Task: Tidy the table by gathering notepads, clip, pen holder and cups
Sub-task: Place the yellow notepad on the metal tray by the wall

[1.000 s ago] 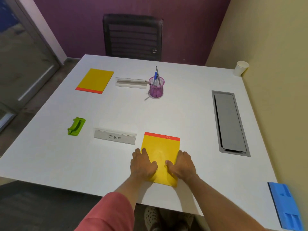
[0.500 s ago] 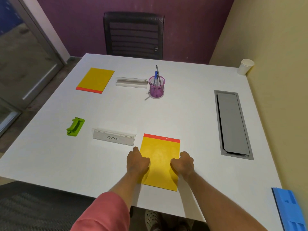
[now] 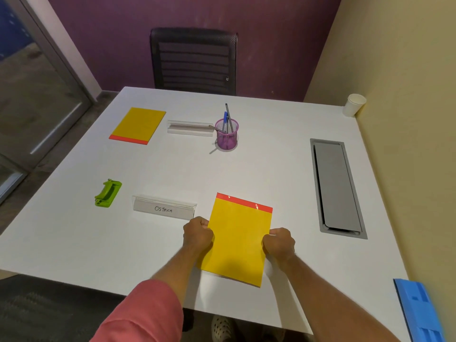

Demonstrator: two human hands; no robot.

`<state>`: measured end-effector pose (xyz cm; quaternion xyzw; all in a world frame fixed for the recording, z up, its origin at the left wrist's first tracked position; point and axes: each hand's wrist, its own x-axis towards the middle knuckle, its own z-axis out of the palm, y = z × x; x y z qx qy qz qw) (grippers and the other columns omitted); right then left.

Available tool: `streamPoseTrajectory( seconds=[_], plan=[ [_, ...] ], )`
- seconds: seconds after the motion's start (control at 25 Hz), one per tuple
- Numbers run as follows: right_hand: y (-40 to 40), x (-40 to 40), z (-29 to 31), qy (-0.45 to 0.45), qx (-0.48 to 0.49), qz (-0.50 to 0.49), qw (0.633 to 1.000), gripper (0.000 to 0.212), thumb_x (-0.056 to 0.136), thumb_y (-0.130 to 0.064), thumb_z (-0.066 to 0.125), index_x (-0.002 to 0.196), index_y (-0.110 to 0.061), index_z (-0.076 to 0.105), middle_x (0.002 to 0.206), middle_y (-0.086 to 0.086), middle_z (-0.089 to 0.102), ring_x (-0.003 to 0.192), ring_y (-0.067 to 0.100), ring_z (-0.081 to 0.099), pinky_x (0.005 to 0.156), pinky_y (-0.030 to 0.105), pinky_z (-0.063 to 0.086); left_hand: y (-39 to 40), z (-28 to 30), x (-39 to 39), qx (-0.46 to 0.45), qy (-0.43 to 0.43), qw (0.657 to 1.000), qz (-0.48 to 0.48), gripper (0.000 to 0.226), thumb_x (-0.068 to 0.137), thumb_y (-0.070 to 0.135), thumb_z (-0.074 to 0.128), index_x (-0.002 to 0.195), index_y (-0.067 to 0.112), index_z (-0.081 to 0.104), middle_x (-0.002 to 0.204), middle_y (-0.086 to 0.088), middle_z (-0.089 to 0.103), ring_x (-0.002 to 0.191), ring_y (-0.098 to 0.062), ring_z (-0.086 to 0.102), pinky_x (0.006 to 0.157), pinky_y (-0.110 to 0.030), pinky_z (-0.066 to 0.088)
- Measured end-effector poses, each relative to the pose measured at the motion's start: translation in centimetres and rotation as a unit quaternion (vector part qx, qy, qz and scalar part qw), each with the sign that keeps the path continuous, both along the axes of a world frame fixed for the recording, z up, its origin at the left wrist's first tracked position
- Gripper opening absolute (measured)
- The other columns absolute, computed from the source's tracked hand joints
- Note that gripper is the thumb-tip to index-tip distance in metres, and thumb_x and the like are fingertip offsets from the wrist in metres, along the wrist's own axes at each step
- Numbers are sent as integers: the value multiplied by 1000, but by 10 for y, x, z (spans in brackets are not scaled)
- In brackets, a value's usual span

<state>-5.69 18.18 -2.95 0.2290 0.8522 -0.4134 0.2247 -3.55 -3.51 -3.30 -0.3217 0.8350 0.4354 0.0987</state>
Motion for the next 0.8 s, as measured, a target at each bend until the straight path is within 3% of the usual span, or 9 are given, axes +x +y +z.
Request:
streamPoseTrajectory(
  seconds=[0.16,0.2,0.28,0.36,0.48,0.56,0.64,0.8],
  plan=[
    [12,-15,18,23,12,-2,1000,17,87,-13,62,72,-9,57,70,6,54,64,19,54,69,34,48,1,20,-16,11,38,999,-37,20,86,-6,53,98,4,66,103,-14,63,87,-21,56,69,-24,44],
    [14,-20,25,41,18,-11,999,12,89,-19,64,83,-9,61,82,7,60,74,22,60,75,34,49,3,26,-21,9,46,998,-44,20,86,-6,53,97,4,66,103,-16,64,88,-23,58,71,-26,45],
    [20,-34,41,103,38,-13,994,33,92,-24,63,119,-5,60,118,12,64,108,30,62,86,34,46,5,39,-31,-3,56,997,-62,19,86,-5,54,97,3,67,104,-18,65,92,-30,63,73,-30,48],
    [22,-47,59,168,35,26,985,42,93,-22,63,131,-5,57,131,14,62,119,30,59,97,36,46,7,51,-41,-18,64,993,-94,20,86,-4,53,96,4,68,104,-18,65,94,-34,64,74,-33,50],
    [20,-62,75,193,17,111,975,38,94,-19,64,129,-5,61,130,13,64,120,27,60,103,36,45,12,64,-52,-31,65,987,-147,22,85,-7,54,96,7,68,104,-17,66,93,-33,64,73,-34,51],
    [20,-65,78,189,20,159,969,33,95,-18,63,124,-5,65,127,11,66,114,26,63,97,35,48,18,71,-57,-40,69,982,-171,23,86,-7,55,98,8,69,105,-16,66,93,-33,65,72,-33,50],
    [23,-64,79,185,27,171,968,26,94,-18,63,117,-7,70,118,11,71,102,25,66,89,35,51,22,76,-62,-47,78,978,-187,22,87,-6,56,99,7,69,105,-16,67,93,-31,65,75,-33,52],
    [35,-65,78,155,6,150,976,18,92,-14,65,104,-5,75,107,13,74,94,28,68,92,47,55,29,81,-71,-63,94,971,-213,20,89,-5,56,97,7,70,102,-17,67,87,-26,63,73,-31,50]
  ],
)
